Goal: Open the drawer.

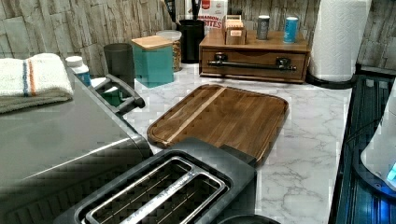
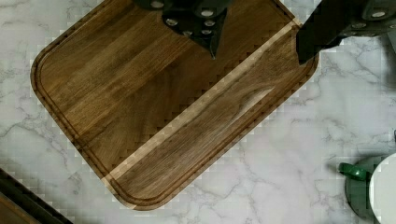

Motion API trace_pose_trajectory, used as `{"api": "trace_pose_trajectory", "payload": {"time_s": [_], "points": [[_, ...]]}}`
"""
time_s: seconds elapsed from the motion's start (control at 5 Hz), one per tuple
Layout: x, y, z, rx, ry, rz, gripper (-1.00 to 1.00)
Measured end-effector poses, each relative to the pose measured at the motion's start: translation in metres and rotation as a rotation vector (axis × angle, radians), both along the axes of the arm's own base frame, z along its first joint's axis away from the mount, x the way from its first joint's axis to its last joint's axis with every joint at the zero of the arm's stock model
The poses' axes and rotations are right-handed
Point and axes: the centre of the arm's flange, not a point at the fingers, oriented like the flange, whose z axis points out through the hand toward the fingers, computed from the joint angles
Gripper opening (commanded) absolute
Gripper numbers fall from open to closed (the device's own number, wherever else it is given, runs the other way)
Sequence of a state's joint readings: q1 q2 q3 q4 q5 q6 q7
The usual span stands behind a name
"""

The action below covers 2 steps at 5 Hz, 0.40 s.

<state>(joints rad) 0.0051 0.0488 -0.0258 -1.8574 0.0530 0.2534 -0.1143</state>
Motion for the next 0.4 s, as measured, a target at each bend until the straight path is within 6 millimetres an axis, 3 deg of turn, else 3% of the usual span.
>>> {"api": "trace_pose_trajectory", "payload": {"time_s": [0.4], "points": [[-0.0001, -0.0003, -0.0057, 0.0, -0.001, -0.001, 1.0]]}}
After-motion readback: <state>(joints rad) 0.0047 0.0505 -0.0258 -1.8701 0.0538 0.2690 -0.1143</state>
